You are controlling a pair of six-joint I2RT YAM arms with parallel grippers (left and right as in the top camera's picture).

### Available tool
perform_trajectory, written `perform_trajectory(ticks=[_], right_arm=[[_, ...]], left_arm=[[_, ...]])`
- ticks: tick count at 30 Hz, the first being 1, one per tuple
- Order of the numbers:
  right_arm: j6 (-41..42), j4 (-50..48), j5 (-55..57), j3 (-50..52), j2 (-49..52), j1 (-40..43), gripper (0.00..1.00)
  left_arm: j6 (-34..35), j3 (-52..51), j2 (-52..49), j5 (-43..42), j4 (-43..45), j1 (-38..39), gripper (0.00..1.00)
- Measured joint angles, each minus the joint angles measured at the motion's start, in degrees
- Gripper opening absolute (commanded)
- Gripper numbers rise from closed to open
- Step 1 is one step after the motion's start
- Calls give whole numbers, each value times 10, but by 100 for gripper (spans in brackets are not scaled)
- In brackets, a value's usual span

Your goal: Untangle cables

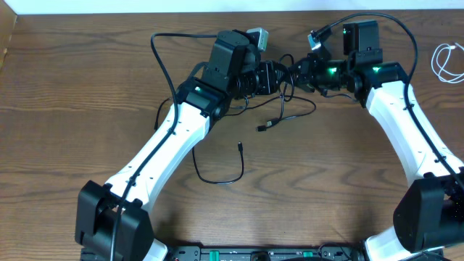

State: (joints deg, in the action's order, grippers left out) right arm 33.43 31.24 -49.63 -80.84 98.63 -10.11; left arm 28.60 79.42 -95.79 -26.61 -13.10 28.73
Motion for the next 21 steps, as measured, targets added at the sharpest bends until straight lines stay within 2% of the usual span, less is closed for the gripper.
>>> perform_trajectory(ticks=[5, 8, 9, 11, 21], right_arm=[[-2, -11, 0, 0, 4, -1, 1], [-8, -10, 5, 0, 5, -1, 1], [-10, -10, 6, 0, 6, -1, 1], [-12, -10, 8, 0, 7, -1, 1], [-30, 6, 31, 0, 7, 4, 1]], left_arm=[[12, 0, -12, 0, 6, -1, 37], [16, 0, -17, -2, 11, -1, 21], [16, 0, -18, -3, 13, -1, 13], [17, 0, -18, -3, 18, -1, 8], [21, 0, -25, 10, 26, -2, 8]])
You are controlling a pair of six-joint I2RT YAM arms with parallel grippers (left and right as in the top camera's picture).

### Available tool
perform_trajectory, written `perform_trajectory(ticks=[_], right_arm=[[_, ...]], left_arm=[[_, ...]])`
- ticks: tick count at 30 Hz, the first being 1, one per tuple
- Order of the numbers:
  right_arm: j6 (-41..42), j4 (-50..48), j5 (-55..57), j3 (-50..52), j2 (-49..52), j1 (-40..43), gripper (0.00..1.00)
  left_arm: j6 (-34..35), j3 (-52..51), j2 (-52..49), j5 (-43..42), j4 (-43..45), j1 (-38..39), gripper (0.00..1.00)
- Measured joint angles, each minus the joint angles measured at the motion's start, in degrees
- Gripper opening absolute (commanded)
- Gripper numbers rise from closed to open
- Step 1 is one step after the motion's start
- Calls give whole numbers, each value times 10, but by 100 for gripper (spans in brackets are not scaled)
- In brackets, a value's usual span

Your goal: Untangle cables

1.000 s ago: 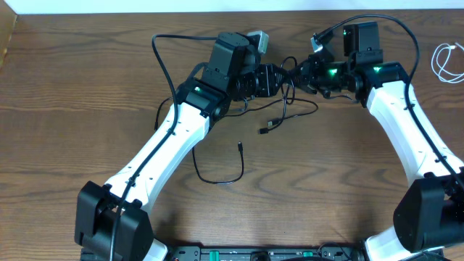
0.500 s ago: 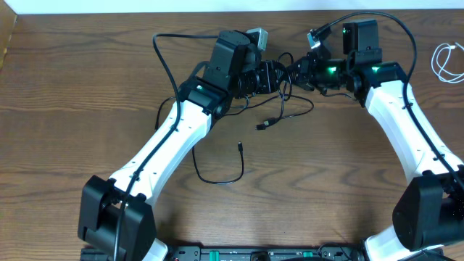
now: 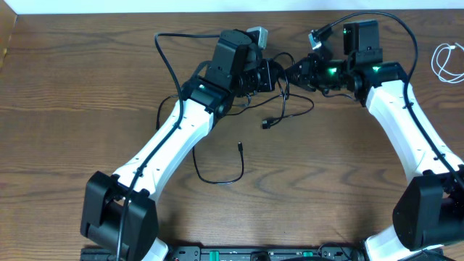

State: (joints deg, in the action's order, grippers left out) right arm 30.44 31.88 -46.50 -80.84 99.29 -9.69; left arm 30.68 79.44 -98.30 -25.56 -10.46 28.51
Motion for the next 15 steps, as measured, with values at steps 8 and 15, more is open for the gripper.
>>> perform_trajectory(ticks=[8, 15], right_arm=[[-18, 103, 265, -2, 0, -15, 1], [-40, 126, 410, -1, 0, -7, 1]], left_arm=[[-21, 0, -16, -16, -70, -9, 7], [-52, 0, -17, -18, -132, -49, 7]])
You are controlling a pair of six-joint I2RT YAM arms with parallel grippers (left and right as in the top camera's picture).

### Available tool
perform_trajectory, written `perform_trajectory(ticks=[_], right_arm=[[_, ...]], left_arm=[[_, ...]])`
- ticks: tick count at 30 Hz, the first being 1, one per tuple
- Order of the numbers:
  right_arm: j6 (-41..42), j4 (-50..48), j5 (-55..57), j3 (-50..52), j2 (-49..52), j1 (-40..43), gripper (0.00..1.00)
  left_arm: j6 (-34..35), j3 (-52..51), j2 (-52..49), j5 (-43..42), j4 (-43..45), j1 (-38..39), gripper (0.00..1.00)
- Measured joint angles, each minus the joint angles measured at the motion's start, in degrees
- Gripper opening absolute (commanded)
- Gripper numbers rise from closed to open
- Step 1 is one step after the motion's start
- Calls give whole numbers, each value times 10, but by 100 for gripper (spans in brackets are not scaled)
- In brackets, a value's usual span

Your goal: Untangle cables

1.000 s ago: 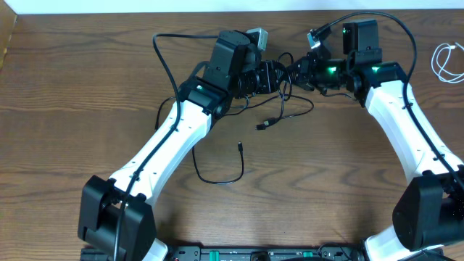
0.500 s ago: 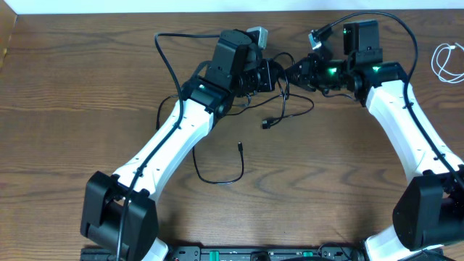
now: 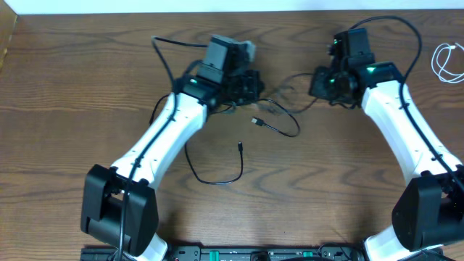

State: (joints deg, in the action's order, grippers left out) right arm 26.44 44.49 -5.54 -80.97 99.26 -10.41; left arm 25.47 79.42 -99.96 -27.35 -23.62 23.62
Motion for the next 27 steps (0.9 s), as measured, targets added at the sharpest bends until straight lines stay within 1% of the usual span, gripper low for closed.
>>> perform_trajectory(ticks=[4, 8, 11, 15, 17, 19, 20, 22, 23, 24, 25, 27], right_arm=[[-22, 1, 40, 0, 0, 44, 1], [-38, 4, 33, 0, 0, 83, 1], [-74, -3, -34, 0, 0, 115, 1], [-136, -17, -185, 0, 0, 131, 1], [-148, -25, -246, 0, 0, 126, 1], [-144, -35, -291, 0, 0, 119, 1], [-135, -39, -306, 0, 0, 116, 1], [-102, -43, -327, 0, 0, 111, 1], [-82, -44, -329, 0, 0, 110, 1], [-47, -44, -329, 0, 0, 108, 1], [-32, -43, -327, 0, 0, 107, 1], [9, -41, -311, 0, 0, 100, 1]], left_arm=[[-16, 0, 3, 14, -29, -40, 7], [-39, 0, 21, 18, -43, -47, 7], [-50, 0, 45, 18, -45, -50, 7], [-59, 0, 73, 18, -45, -52, 7], [-61, 0, 76, 11, -45, -52, 7], [-61, 0, 76, 0, -47, -49, 8], [-61, 0, 76, -8, -47, -46, 16], [-63, 0, 76, -19, -47, -35, 27], [-61, 0, 76, -23, -47, -28, 39], [-61, 0, 76, -28, -45, -13, 41], [-57, 0, 76, -30, -42, -3, 43], [-42, 0, 75, -30, -29, 13, 45]])
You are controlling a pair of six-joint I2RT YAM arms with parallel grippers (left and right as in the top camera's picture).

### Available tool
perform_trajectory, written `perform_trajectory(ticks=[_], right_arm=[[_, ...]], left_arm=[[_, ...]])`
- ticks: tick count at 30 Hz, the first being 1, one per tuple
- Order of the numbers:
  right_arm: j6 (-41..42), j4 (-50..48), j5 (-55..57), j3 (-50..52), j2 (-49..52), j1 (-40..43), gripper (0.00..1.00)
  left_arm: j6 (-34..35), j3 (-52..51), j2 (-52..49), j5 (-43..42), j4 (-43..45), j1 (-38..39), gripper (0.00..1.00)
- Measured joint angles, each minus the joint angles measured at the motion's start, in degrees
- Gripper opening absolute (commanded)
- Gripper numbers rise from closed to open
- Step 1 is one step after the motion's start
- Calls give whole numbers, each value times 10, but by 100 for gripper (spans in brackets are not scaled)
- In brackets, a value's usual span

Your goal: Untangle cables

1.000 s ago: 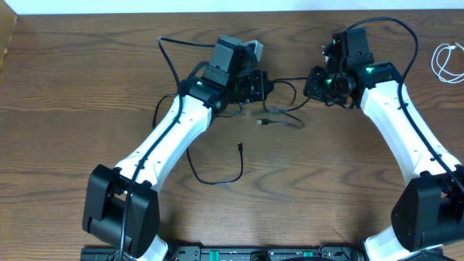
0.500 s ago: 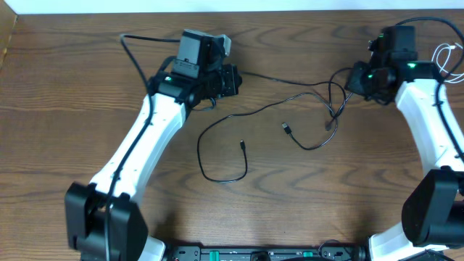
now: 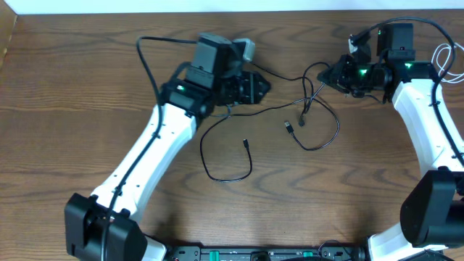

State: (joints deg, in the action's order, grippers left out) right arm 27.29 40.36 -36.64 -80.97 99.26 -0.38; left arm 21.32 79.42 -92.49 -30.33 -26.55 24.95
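Note:
Two thin black cables lie on the brown table. One black cable [image 3: 286, 77] runs taut-ish from my left gripper [image 3: 259, 85] to my right gripper [image 3: 331, 76], and both grippers look shut on it. Below the right gripper it hangs in a loop [image 3: 326, 138] with two plug ends [image 3: 289, 128] near the middle. The other black cable [image 3: 225, 176] curls below the left arm, and its free plug [image 3: 246, 143] points up. Where the two cables cross near the left fingers is hidden by the gripper.
A coiled white cable [image 3: 444, 59] lies at the far right edge, just behind the right arm. The left arm's own black lead [image 3: 148, 61] arcs over the table at upper left. The table's back edge runs along the top.
The right gripper has moved right and slightly up, and the left arm has swung a little. The cable between them is drawn out longer, and its loose plug ends now lie farther right.
At first both grippers were nearly touching at the upper middle, over a knot of black cable, and stayed so at the second moment. Then they stood apart with the cable spread between them. Now the gap is wider and the loops lie more open.

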Motion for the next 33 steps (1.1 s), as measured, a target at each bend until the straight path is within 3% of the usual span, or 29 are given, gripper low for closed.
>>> perform_trajectory(ticks=[12, 33], right_arm=[[64, -5, 37, 0, 0, -61, 1], [67, -7, 41, 0, 0, -60, 1]], left_arm=[[126, 0, -79, 0, 97, 59, 46], [158, 0, -147, 7, 164, 78, 44]])
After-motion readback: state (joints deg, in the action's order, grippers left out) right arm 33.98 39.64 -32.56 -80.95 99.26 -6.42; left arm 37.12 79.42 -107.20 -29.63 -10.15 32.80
